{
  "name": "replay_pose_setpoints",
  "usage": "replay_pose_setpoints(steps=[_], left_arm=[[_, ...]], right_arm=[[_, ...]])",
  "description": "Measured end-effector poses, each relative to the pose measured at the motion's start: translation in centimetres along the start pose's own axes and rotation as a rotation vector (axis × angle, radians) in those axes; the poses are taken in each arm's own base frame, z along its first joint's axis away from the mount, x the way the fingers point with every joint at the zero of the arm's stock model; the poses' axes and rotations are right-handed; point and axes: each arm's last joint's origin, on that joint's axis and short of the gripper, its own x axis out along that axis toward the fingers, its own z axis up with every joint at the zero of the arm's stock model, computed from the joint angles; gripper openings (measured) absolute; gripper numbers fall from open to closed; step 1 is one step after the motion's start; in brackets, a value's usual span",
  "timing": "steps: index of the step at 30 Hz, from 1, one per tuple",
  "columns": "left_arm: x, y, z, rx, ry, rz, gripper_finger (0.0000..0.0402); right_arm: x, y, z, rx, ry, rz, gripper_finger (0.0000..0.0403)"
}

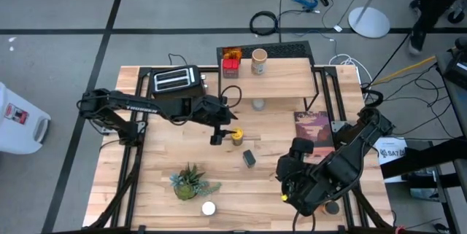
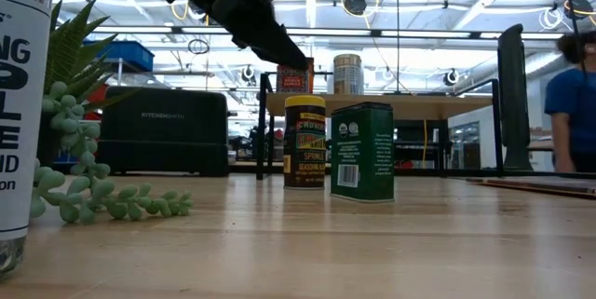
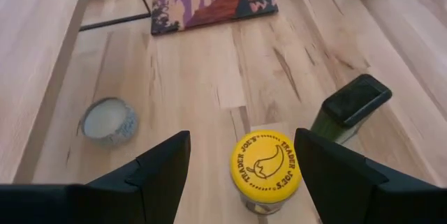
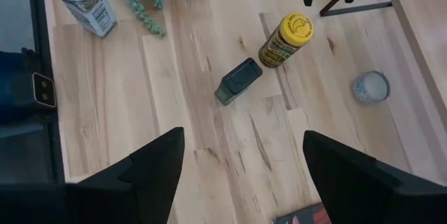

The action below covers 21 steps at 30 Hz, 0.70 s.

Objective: Shelf spices
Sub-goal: Put the yellow seasoning bottle on the shelf

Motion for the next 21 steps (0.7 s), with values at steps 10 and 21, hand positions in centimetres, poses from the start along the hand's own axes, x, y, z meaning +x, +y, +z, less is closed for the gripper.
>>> replay_pose_setpoints(steps=[10,21], left_arm=[[0.6,-0.7,-2.0,0.017,0.003,-0.080,0.0267],[2.0,-2.1,-2.3,0.054,-0.035,-0.076,0.0267]], right_arm=[[0.1,0.3,0.3,0.022,-0.027,0.021,0.0279],[0.1,0.3,0.4,0.027,-0.051,0.010,0.0279]])
